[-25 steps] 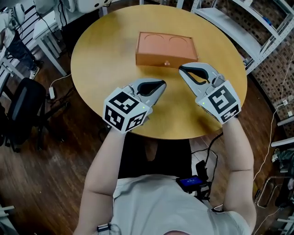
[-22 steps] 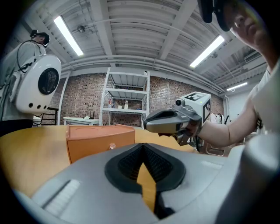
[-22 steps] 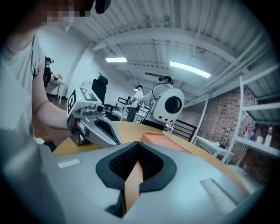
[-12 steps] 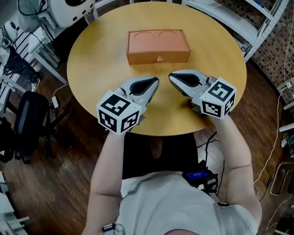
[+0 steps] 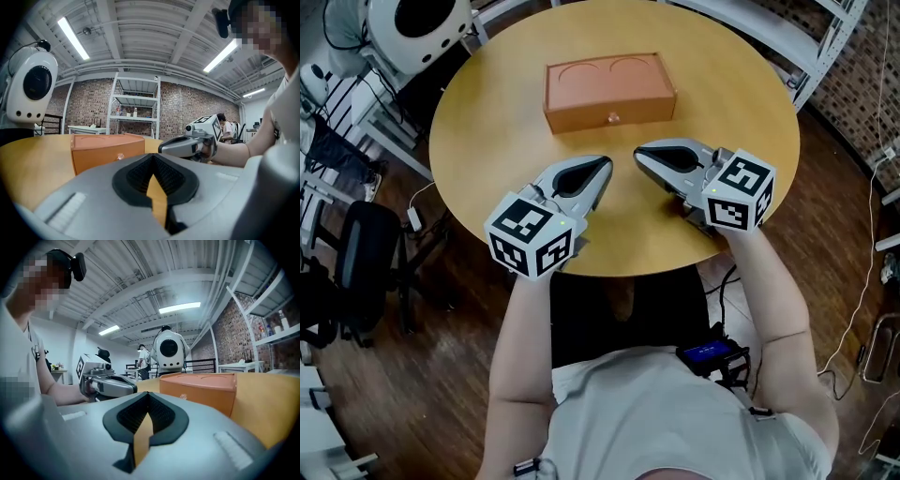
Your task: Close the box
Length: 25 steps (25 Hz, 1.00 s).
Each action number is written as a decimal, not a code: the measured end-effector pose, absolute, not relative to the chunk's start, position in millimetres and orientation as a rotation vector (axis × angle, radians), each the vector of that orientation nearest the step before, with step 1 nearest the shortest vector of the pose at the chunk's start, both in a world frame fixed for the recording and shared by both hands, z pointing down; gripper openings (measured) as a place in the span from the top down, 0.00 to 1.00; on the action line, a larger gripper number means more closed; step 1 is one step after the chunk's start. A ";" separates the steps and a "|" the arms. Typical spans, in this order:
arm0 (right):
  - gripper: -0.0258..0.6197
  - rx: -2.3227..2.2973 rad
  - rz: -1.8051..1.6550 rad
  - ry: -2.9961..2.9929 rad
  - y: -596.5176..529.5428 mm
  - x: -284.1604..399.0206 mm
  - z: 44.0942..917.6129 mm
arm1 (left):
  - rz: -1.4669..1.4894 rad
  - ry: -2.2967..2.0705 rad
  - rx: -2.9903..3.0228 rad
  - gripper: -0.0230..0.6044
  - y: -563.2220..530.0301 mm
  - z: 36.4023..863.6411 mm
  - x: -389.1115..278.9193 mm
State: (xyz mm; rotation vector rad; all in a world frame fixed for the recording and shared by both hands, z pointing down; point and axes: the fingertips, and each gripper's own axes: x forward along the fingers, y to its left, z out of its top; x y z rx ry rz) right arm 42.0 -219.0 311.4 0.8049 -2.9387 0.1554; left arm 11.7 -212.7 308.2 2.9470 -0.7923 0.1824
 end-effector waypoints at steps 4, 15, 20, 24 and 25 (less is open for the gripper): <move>0.96 0.799 0.150 -2.938 -220.1 42.1 310.3 | 0.179 -0.796 2.947 0.96 -214.1 307.1 12.3; 0.96 0.799 0.148 -2.933 -218.3 40.5 309.0 | 0.174 -0.793 2.948 0.96 -212.5 305.2 11.2; 0.96 0.797 0.145 -2.933 -216.5 40.2 311.1 | 0.173 -0.796 2.950 0.96 -210.7 307.2 11.0; 0.96 0.798 0.146 -2.932 -216.1 40.7 310.4 | 0.172 -0.794 2.950 0.96 -210.2 306.2 11.4; 0.96 0.799 0.147 -2.933 -216.5 40.4 309.9 | 0.172 -0.795 2.950 0.96 -210.6 305.8 11.0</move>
